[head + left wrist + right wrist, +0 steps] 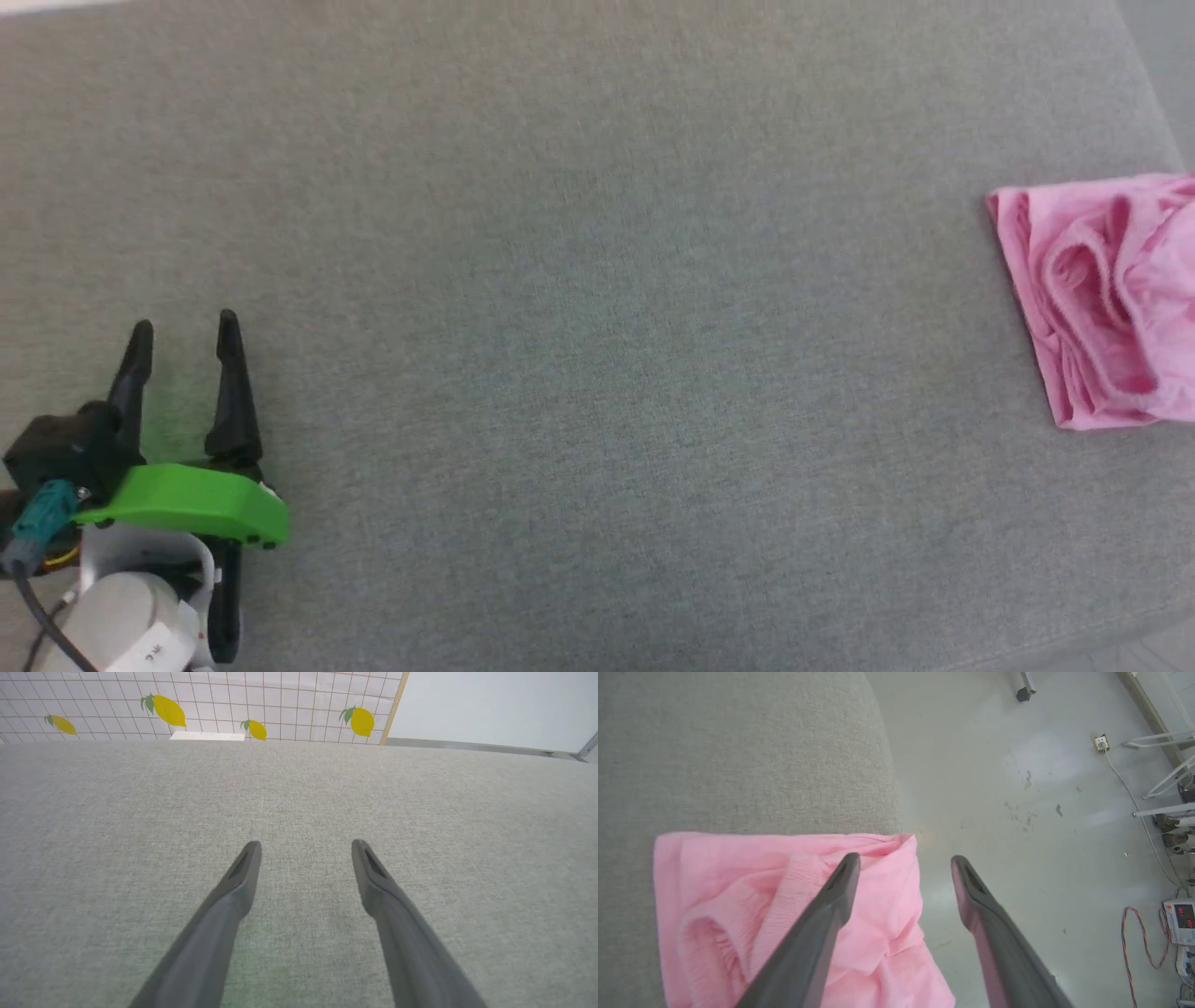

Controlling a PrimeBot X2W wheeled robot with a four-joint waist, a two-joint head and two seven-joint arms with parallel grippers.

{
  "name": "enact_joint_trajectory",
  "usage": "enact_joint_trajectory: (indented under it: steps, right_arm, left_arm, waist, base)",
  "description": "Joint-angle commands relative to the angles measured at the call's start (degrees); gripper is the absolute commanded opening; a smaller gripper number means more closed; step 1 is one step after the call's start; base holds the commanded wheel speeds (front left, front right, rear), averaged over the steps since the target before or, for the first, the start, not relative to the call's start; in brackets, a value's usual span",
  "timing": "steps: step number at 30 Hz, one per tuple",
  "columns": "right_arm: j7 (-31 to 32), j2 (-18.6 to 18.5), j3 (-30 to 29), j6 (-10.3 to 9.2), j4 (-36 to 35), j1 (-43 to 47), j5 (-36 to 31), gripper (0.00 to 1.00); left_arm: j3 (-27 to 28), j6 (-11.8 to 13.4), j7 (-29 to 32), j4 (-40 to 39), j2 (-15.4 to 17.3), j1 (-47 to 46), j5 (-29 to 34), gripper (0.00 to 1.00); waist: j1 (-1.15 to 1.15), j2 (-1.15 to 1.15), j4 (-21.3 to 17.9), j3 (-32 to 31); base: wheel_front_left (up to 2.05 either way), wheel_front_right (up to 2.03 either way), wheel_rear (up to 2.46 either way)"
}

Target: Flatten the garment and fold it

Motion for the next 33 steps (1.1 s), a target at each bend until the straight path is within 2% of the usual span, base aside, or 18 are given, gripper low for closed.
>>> enact_joint_trajectory:
  steps: [1,6,10,17,19,20,21,24,26,33]
  right_arm:
    - [-1.5,0.5,-0.5,-0.10,-2.4,0.6,1.8,1.00]
    - [-7.3,2.6,0.8,-0.10,-12.7,1.8,5.6,1.00]
    - [-13.0,5.8,1.7,-0.10,-20.3,4.4,8.5,1.00]
    - [-22.9,17.2,1.4,-0.10,-29.0,11.4,10.4,1.00]
    - [-25.9,19.8,1.8,-0.10,-29.8,13.9,9.9,1.00]
    - [-30.4,22.4,1.6,-0.10,-29.5,17.7,10.1,1.00]
    - [-31.9,22.9,1.2,-0.10,-29.3,18.7,10.1,1.00]
    - [-36.1,23.4,1.7,-0.10,-27.8,22.4,9.4,1.00]
    - [-39.0,23.5,1.2,-0.10,-25.9,24.8,12.7,1.00]
    - [-44.9,23.5,2.7,-0.10,-19.5,30.9,17.3,1.00]
  left_arm:
    - [0.0,0.1,-1.0,0.6,-0.6,-0.5,-0.1,1.00]
    - [-0.8,0.5,-2.2,2.7,-2.3,0.2,-0.2,1.00]
    - [-1.8,0.5,-2.5,3.9,-3.4,0.3,-0.3,1.00]
    - [-2.5,0.9,-2.9,5.9,-4.9,0.1,-0.8,1.00]
    - [-2.5,1.1,-3.0,6.3,-5.4,0.2,-0.9,1.00]
    - [-2.7,1.1,-3.3,7.0,-5.6,0.7,-1.0,1.00]
    - [-2.7,1.2,-3.4,7.1,-5.6,0.8,-1.0,1.00]
    - [-3.0,1.2,-3.8,7.4,-6.0,1.0,-0.8,1.00]
    - [-3.5,0.5,-4.2,7.6,-6.4,0.9,-0.9,1.00]
    - [-4.3,-2.1,-4.7,8.5,-6.8,0.7,-2.1,1.00]
  waist:
    - [0.00,0.41,1.8,-6.0]
    - [0.00,0.41,4.4,-12.2]
    - [0.00,0.41,6.8,-16.1]
    - [0.00,0.41,10.5,-20.8]
    - [0.00,0.41,11.4,-21.9]
    - [0.00,0.41,12.6,-23.3]
    - [0.00,0.41,12.9,-23.7]
    - [0.00,0.41,13.7,-24.4]
    - [0.00,0.41,14.2,-25.0]
    - [0.00,0.41,15.2,-26.6]
  base:
    - [0.00,0.00,0.00]
    - [0.00,0.00,0.00]
    - [0.00,0.00,0.00]
    - [0.00,0.00,0.00]
    - [0.00,0.00,0.00]
    - [0.00,0.00,0.00]
    - [0.00,0.00,0.00]
    - [0.00,0.00,0.00]
    - [0.00,0.00,0.00]
    - [0.00,0.00,0.00]
